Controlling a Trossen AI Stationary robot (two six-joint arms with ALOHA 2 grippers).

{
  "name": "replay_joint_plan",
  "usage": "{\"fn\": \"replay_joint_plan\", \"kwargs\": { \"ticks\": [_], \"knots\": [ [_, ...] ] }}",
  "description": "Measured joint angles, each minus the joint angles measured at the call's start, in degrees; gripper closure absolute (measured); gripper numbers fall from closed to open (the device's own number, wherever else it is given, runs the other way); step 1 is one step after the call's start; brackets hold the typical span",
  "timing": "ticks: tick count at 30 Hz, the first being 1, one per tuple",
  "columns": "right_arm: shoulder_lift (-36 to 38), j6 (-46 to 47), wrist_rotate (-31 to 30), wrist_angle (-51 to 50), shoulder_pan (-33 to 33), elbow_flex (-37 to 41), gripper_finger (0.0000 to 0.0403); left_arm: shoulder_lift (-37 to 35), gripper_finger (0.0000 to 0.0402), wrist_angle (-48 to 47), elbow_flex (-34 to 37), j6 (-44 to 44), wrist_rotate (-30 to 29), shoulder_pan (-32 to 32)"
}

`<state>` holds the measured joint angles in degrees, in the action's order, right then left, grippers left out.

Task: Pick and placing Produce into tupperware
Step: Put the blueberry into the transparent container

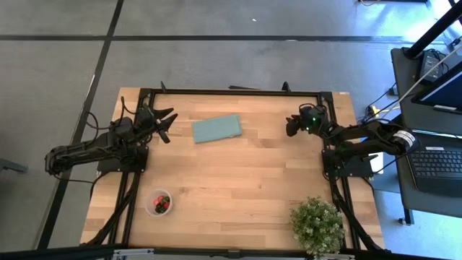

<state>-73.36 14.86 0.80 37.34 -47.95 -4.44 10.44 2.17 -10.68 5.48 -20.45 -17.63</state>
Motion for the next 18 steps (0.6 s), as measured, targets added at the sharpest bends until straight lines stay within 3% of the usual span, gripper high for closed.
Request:
{"fn": "replay_joint_plan", "kwargs": {
  "ticks": [11,16,18],
  "knots": [
    [0.0,0.73,-0.31,-0.51,0.82,3.05,0.0235,0.0,0.0264,0.0,0.0,0.09,-0.02,0.0],
    [0.0,3.87,-11.14,-0.35,0.8,3.14,0.0216,0.0,0.0264,-0.04,0.0,0.09,-0.02,0.0],
    [0.0,5.72,-11.53,-0.13,0.84,3.12,0.0207,0.0,0.0264,-0.04,0.0,0.1,-0.02,0.0]
  ]
}}
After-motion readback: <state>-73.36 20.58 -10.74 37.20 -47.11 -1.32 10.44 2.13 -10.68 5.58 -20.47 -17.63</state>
